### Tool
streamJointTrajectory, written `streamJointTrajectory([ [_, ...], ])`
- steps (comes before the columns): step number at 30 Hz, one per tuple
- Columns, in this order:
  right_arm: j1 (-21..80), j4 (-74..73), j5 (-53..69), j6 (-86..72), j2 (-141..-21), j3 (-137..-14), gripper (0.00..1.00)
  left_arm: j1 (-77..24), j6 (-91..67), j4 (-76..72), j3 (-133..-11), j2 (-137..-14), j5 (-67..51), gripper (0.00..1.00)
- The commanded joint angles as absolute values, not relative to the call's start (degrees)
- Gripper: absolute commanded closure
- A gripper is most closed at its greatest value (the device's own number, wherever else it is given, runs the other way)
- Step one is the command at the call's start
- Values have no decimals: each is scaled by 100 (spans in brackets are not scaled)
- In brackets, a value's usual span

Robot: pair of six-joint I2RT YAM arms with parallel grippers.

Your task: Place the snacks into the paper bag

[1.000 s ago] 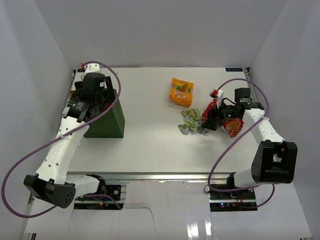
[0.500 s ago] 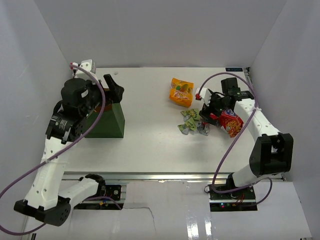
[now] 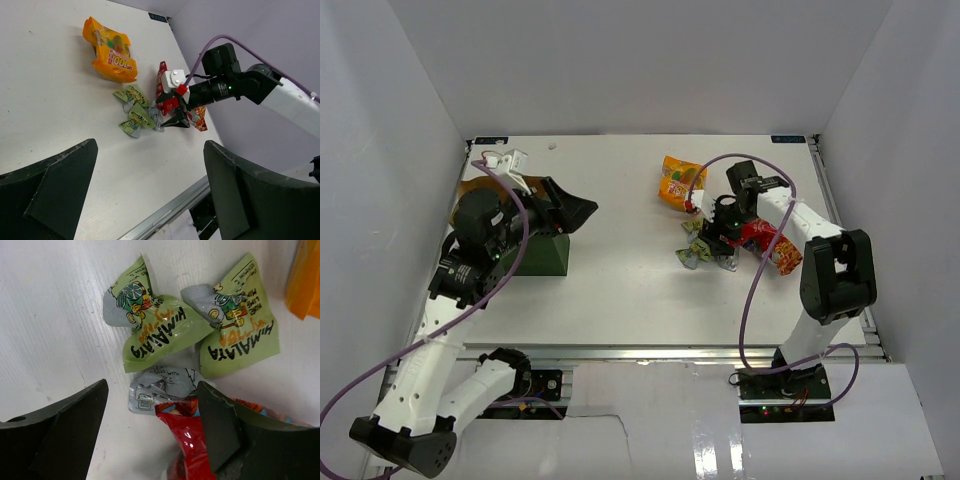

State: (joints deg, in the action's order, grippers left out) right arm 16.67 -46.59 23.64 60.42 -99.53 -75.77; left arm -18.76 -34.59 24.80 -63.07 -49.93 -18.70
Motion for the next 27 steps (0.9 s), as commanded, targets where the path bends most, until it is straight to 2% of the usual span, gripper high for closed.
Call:
streamJointTrajectory([
  [1, 1933, -4115, 1899, 4809, -9572, -7015, 23, -1863, -3700, 2162, -6249, -4685, -2021, 2],
  [5, 2092, -3587, 1495, 3965, -9334, -6408, 24, -1863, -3674, 2162, -6223, -4693, -2021, 2],
  [10, 2136, -2910, 406, 2920, -9185, -5924, 25, -1863, -3621, 2162, -6284, -4781, -2039, 2],
  [22, 2136, -2645, 343, 2751, -9053, -6020, 26, -1863, -3691, 2180, -6188, -4606, -2013, 2],
  [27, 2127, -2892, 826, 2856, -8640, -6275, 26, -1863, -3718, 2197, -6170, -4570, -2004, 2],
])
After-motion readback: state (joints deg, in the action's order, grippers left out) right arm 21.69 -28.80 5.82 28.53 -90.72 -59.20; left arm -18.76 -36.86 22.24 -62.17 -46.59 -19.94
